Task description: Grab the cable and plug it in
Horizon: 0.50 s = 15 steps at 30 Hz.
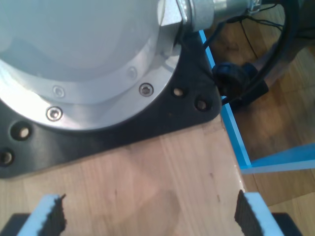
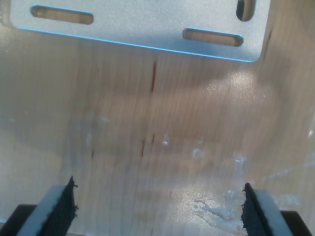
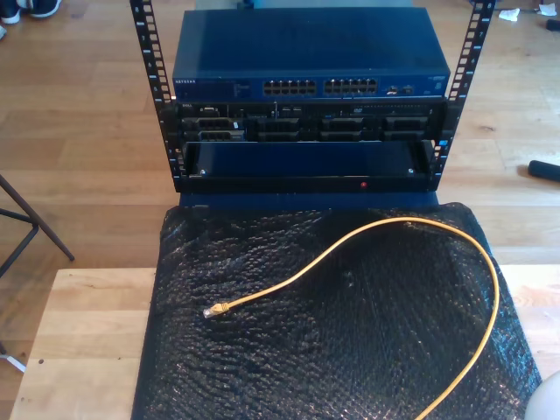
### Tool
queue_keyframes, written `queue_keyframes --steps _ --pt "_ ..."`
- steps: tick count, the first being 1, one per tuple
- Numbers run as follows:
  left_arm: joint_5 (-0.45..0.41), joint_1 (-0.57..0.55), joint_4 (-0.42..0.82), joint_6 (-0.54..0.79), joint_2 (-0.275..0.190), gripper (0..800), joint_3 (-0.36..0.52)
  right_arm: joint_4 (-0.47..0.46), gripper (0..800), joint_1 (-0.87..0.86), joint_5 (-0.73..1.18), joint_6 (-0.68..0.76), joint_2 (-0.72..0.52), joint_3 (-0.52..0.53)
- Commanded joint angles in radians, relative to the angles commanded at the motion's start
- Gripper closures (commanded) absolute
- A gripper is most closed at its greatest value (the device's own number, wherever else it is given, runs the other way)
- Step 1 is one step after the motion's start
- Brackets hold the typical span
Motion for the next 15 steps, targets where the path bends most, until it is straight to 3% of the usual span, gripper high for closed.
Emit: queue_keyframes --steps 15 --pt "0.069 0.0 0.0 -0.012 -0.012 0 -0.041 0.028 0 -0.002 0.16 0.002 -0.087 -0.095"
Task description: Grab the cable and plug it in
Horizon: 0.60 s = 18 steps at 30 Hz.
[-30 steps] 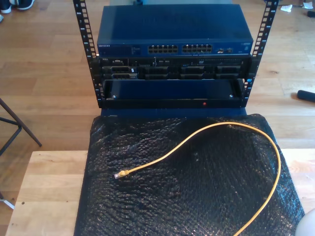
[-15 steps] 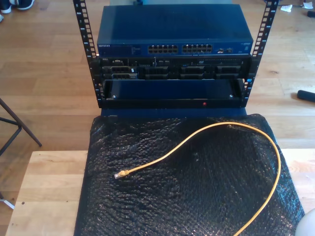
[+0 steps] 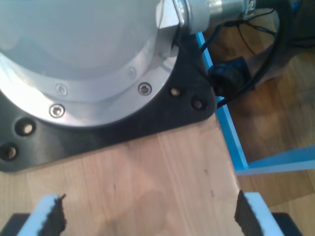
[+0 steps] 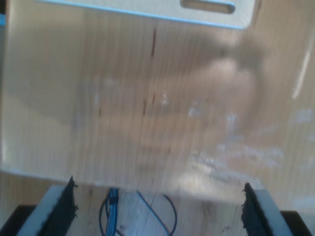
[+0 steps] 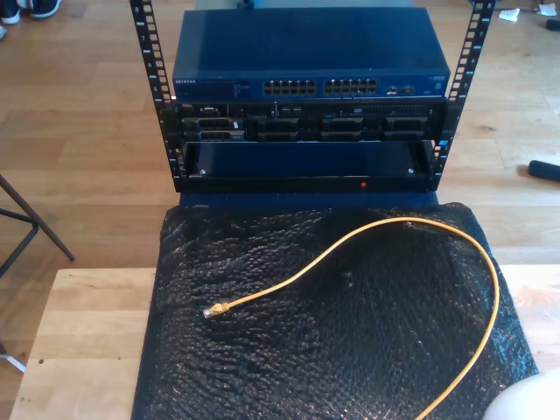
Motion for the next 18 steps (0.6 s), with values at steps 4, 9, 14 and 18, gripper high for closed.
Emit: queue_keyframes --steps 4,9,14,18 --pt "0.021 -0.002 0.0 -0.008 -0.005 0 -0.014 0.021 0 0.0 0.106 0.037 0.0 -0.084" --pt "0.083 -0.003 -0.003 -0.015 -0.012 0 -0.06 0.043 0 0.003 0.181 0.123 0.009 -0.206" --pt "0.193 -0.028 -0.068 -0.025 -0.011 0 -0.133 0.118 1 0.003 0.247 0.157 0.029 -0.295" --pt "0.27 -0.064 -0.141 -0.052 -0.011 0 -0.209 0.201 1 0.005 0.311 0.215 0.032 -0.348"
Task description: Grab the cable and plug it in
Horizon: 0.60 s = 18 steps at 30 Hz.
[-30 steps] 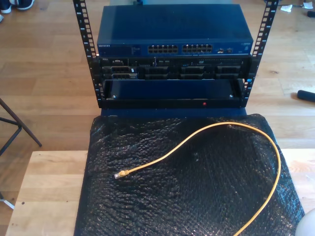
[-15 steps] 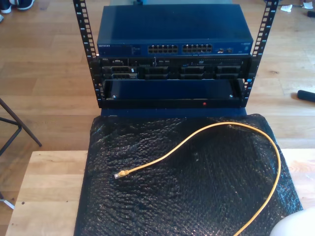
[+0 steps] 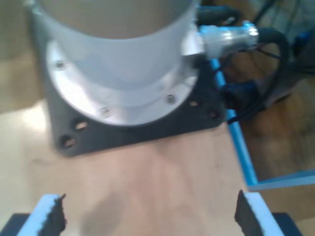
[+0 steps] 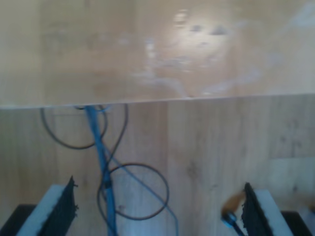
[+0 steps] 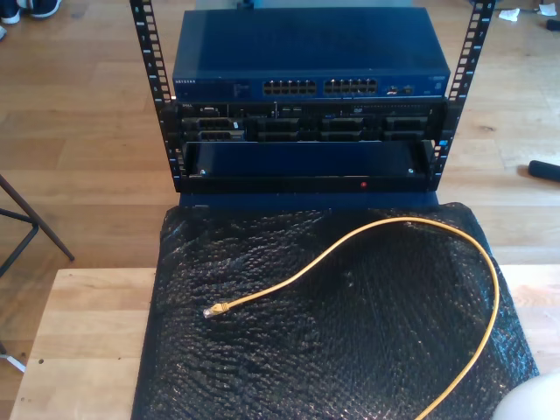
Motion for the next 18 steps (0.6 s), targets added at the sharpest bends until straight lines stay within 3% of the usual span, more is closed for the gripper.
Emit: queue_keyframes --steps 5,11,18 --pt "0.109 -0.077 -0.048 -0.1 0.002 0 -0.071 0.051 2 0.015 0.084 0.13 0.012 -0.068" --pt "0.183 -0.178 -0.112 -0.21 0.0 0 -0.112 0.129 2 0.107 0.112 0.276 0.055 -0.141" --pt "0.207 -0.242 -0.16 -0.285 0.002 0 -0.13 0.13 3 0.207 0.195 0.431 0.158 -0.259"
